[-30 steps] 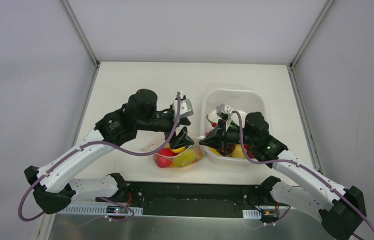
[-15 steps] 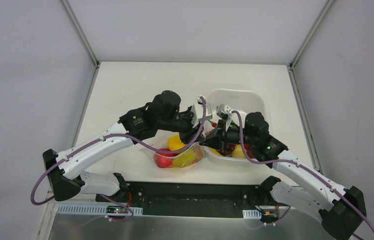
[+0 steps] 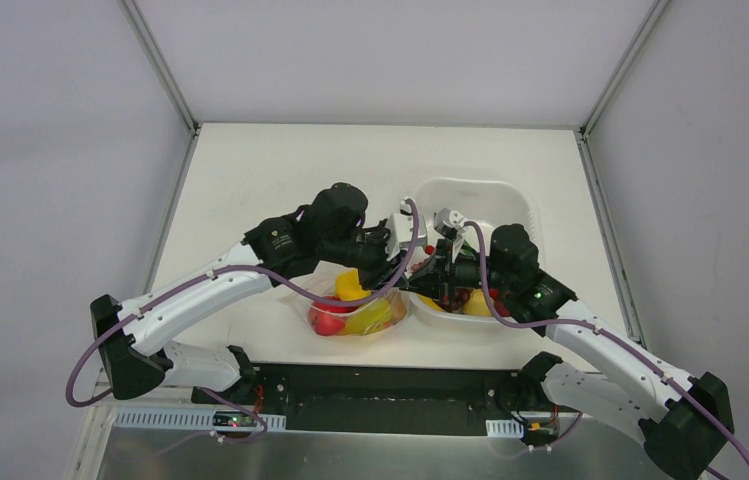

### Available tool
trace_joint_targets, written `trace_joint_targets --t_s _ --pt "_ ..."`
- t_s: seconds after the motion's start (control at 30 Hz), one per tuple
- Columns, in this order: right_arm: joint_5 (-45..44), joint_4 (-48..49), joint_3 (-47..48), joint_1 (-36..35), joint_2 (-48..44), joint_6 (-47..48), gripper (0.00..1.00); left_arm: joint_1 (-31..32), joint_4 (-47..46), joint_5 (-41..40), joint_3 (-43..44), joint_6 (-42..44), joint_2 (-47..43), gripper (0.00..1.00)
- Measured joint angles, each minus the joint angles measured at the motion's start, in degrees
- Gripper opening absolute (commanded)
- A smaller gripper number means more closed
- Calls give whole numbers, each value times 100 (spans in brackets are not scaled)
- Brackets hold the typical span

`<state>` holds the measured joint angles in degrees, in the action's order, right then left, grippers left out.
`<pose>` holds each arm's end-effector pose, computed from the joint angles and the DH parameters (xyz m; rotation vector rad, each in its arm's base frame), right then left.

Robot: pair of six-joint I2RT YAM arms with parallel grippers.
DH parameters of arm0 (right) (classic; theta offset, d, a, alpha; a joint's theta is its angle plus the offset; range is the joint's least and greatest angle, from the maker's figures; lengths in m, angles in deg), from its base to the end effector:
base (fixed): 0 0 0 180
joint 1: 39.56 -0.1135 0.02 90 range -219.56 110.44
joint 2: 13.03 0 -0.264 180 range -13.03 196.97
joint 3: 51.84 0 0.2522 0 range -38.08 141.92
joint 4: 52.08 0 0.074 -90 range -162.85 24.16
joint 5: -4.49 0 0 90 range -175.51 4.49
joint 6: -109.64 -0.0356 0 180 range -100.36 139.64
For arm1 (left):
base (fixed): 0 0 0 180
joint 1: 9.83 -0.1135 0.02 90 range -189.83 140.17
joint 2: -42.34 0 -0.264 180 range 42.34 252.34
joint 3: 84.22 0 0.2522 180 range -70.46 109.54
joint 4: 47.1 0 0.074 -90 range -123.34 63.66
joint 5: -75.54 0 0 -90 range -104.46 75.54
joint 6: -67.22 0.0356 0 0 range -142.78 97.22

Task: Place the food in the zip-top bag and seal the zipper
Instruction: Zip the zipper food storage bag at the center of the board.

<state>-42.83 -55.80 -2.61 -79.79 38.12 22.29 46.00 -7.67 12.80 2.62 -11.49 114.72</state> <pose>0.1418 0.1516 0.3008 -1.1576 1.3347 1.1021 0.1438 -0.2409 0.3835 1.4078 1.5446 -0.9624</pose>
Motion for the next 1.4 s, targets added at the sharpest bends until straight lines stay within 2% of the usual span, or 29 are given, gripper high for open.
trace_joint_targets --t_s 0.07,0.2,0.3,0.47,0.73,0.83,1.07,1.13,1.2,1.23,1.4 --pt "0 -2 0 0 0 2 0 0 87 83 0 4 66 27" --pt "2 -11 0 0 -2 2 0 -2 114 109 0 9 101 16" --pt "4 -46 -2 0 -37 0 0 -2 107 85 0 13 101 15" --pt "-2 -50 -9 0 -74 2 0 -2 74 83 0 9 101 0" --pt "-39 -48 -66 0 -177 17 0 0 72 116 0 7 94 0" --pt "-35 -44 -66 0 -179 42 0 0 74 111 0 9 72 10" --pt "-15 -35 -66 0 -181 81 0 0 46 116 0 -33 66 17" --pt "-15 -46 -66 0 -181 85 0 -2 24 118 0 -66 66 27" --pt "-17 -50 -66 0 -181 94 0 0 -11 131 0 -107 66 29" --pt "-20 -50 -66 0 -181 98 0 0 -24 138 0 -144 66 27" --pt "-15 -52 -66 0 -181 101 0 -4 -122 166 -26 -214 57 0"
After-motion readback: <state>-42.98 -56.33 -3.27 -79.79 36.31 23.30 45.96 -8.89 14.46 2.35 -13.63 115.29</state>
